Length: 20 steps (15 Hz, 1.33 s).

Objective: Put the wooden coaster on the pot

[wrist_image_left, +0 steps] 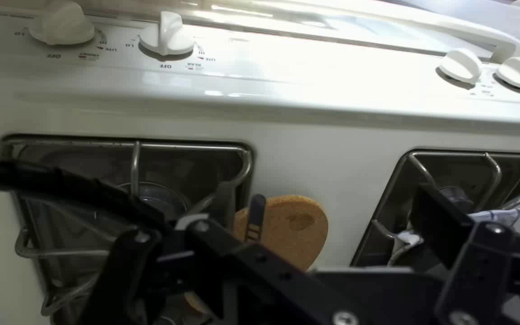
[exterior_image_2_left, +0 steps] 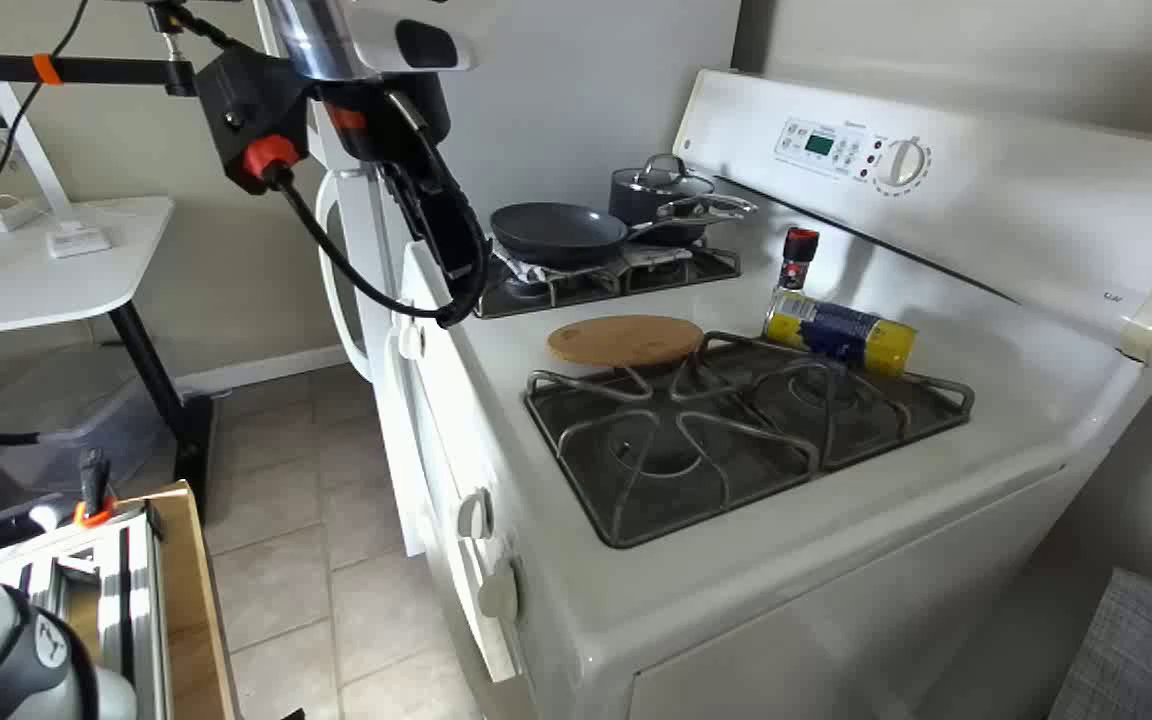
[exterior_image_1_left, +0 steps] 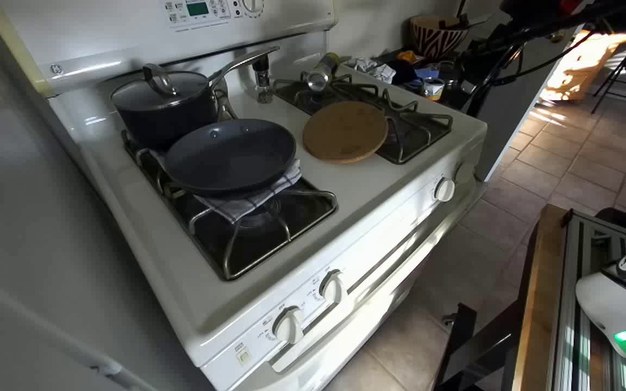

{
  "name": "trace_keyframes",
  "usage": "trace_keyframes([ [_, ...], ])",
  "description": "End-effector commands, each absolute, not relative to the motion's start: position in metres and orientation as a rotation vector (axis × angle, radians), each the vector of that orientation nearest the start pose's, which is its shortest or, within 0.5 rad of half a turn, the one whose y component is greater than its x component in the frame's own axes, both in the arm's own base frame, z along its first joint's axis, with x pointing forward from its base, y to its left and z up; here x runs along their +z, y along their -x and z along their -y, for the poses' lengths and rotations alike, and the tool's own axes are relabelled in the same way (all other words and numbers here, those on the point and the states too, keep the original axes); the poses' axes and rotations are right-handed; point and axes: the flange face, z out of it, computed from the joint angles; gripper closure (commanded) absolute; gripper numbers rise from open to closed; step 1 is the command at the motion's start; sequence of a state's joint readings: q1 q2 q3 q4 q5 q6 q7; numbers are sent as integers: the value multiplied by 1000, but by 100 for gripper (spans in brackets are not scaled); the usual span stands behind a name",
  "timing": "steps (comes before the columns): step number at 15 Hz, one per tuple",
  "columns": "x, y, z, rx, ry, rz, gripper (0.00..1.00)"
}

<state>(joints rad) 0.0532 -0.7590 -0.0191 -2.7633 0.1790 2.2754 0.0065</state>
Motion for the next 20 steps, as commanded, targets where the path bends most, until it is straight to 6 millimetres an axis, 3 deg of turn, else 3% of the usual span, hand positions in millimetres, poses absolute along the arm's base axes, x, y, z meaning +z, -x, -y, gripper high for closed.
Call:
trace_keyframes([
  [1,451,-338,-16,-382,2946,-98,0],
  [12,445,-339,-15,-382,2942,-118,0],
  [15,445,-350,0,-430,2868,-139,0],
  [20,419,-376,46,-321,2770,-47,0],
])
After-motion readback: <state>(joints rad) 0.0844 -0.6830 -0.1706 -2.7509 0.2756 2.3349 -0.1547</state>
